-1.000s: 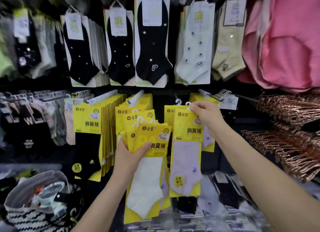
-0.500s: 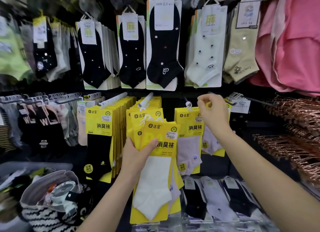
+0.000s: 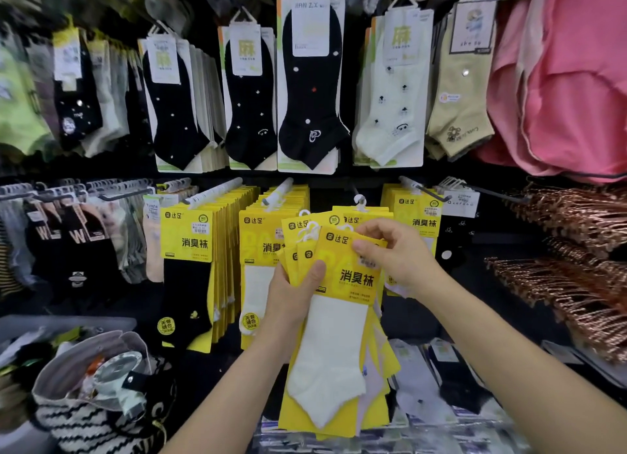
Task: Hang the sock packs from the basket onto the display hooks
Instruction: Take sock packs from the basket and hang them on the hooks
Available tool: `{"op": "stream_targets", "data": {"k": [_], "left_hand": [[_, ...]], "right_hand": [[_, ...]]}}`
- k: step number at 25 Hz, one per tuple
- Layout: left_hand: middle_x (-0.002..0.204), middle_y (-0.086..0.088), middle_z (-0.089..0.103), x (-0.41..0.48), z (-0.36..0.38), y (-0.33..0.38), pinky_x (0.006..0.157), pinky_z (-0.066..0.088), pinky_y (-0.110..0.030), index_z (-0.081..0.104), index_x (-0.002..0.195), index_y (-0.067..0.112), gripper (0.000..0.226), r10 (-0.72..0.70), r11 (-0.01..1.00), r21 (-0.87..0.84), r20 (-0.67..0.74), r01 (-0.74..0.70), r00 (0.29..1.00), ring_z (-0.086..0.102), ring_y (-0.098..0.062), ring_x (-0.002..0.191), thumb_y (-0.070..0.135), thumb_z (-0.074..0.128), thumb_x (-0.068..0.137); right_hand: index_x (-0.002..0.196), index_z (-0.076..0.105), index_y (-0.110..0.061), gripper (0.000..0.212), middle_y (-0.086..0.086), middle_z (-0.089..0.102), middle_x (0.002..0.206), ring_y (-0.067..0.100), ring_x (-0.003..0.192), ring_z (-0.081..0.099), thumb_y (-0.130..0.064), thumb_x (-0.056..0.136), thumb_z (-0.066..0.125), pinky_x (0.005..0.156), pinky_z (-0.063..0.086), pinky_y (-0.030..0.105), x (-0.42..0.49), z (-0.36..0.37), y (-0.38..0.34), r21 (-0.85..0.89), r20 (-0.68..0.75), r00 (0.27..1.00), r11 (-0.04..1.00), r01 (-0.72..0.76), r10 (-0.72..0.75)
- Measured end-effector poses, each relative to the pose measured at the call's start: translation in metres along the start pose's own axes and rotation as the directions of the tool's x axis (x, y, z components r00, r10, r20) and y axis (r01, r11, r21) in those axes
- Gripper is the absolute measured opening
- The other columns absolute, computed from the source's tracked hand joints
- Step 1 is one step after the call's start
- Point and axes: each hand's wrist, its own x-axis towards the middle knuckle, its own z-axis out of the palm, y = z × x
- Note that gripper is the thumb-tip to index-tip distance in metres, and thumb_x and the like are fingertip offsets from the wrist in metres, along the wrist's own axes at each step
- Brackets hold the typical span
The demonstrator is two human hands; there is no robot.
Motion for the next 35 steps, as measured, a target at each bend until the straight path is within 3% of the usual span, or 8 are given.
{"op": "stream_targets", "data": {"k": [4, 10, 17, 20, 22, 27, 30, 35], "left_hand": [[0.097, 0.015, 0.069, 0.001, 0.008, -0.003, 0.070, 0.054, -0.021, 0.055, 0.101, 0.032, 0.034, 0.042, 0.997, 0.070, -0.026, -0.040, 0.999, 0.066, -0.001, 0.087, 0.035, 0.073, 0.072], [0.096, 0.015, 0.068, 0.000, 0.014, -0.012, 0.066, 0.051, -0.018, 0.057, 0.098, 0.032, 0.042, 0.032, 0.999, 0.029, -0.048, -0.030, 0.998, 0.066, -0.001, 0.085, 0.049, 0.070, 0.061], [0.096, 0.017, 0.065, 0.005, -0.003, -0.019, 0.062, 0.048, -0.013, 0.055, 0.093, 0.036, 0.012, 0.031, 0.998, 0.057, -0.148, -0.023, 0.988, 0.062, 0.004, 0.084, 0.040, 0.061, 0.084], [0.094, 0.013, 0.069, 0.002, -0.025, -0.017, 0.068, 0.054, -0.028, 0.058, 0.094, 0.035, 0.014, 0.086, 0.995, 0.069, -0.187, -0.074, 0.979, 0.068, -0.009, 0.086, 0.035, 0.063, 0.081], [0.089, 0.014, 0.070, -0.001, -0.039, -0.016, 0.060, 0.054, -0.022, 0.058, 0.093, 0.035, 0.017, 0.112, 0.991, 0.096, -0.212, -0.093, 0.971, 0.069, -0.005, 0.078, 0.037, 0.065, 0.077], [0.090, 0.010, 0.068, -0.004, -0.068, -0.018, 0.060, 0.051, -0.020, 0.056, 0.090, 0.036, 0.012, 0.115, 0.984, 0.163, -0.280, -0.071, 0.953, 0.068, -0.005, 0.080, 0.034, 0.064, 0.082], [0.093, 0.011, 0.067, -0.004, -0.067, -0.017, 0.061, 0.051, -0.019, 0.055, 0.091, 0.035, 0.012, 0.118, 0.981, 0.180, -0.274, -0.070, 0.955, 0.066, -0.009, 0.085, 0.033, 0.064, 0.083], [0.088, 0.014, 0.069, -0.001, -0.045, -0.008, 0.056, 0.051, -0.013, 0.057, 0.093, 0.033, 0.013, 0.146, 0.984, 0.132, -0.234, -0.117, 0.961, 0.068, 0.000, 0.078, 0.030, 0.065, 0.083]], "right_hand": [[0.071, 0.065, -0.033, 0.018, -0.007, 0.065, 0.077, 0.010, 0.074, 0.057, -0.021, 0.083, 0.068, 0.066, 0.047, 0.015, 0.003, -0.010, -0.007, -0.113, -0.024, 0.999, 0.993, 0.044, -0.047], [0.072, 0.058, -0.023, 0.019, 0.000, 0.067, 0.078, 0.022, 0.084, 0.065, -0.017, 0.090, 0.058, 0.083, 0.053, 0.042, 0.013, -0.018, -0.008, -0.188, -0.053, 0.999, 0.982, 0.000, -0.010], [0.069, 0.058, -0.023, 0.024, -0.007, 0.063, 0.071, 0.011, 0.075, 0.062, -0.011, 0.089, 0.059, 0.074, 0.049, 0.029, 0.038, -0.020, 0.000, -0.218, -0.150, 0.989, 0.975, -0.043, 0.010], [0.075, 0.064, -0.021, 0.016, -0.009, 0.063, 0.071, 0.010, 0.066, 0.060, -0.013, 0.088, 0.060, 0.058, 0.045, 0.014, 0.056, -0.024, -0.002, -0.299, -0.247, 0.968, 0.954, -0.034, -0.043], [0.077, 0.065, -0.021, 0.014, -0.011, 0.062, 0.071, 0.003, 0.058, 0.057, -0.014, 0.088, 0.060, 0.046, 0.039, 0.005, 0.066, -0.021, -0.001, -0.314, -0.268, 0.961, 0.949, -0.024, -0.065], [0.074, 0.058, -0.023, 0.017, -0.008, 0.064, 0.071, 0.016, 0.078, 0.065, -0.014, 0.088, 0.061, 0.065, 0.051, 0.027, 0.077, -0.009, 0.008, -0.218, -0.245, 0.969, 0.974, -0.064, 0.009], [0.079, 0.059, -0.020, 0.013, -0.008, 0.063, 0.074, 0.014, 0.080, 0.062, -0.015, 0.091, 0.057, 0.069, 0.047, 0.027, 0.077, -0.007, 0.008, -0.285, -0.230, 0.973, 0.954, -0.091, 0.024], [0.074, 0.054, -0.027, 0.015, -0.002, 0.056, 0.080, 0.003, 0.069, 0.047, -0.032, 0.085, 0.062, 0.063, 0.040, 0.025, 0.033, 0.007, -0.001, -0.247, -0.352, 0.907, 0.958, 0.146, -0.229]]}}
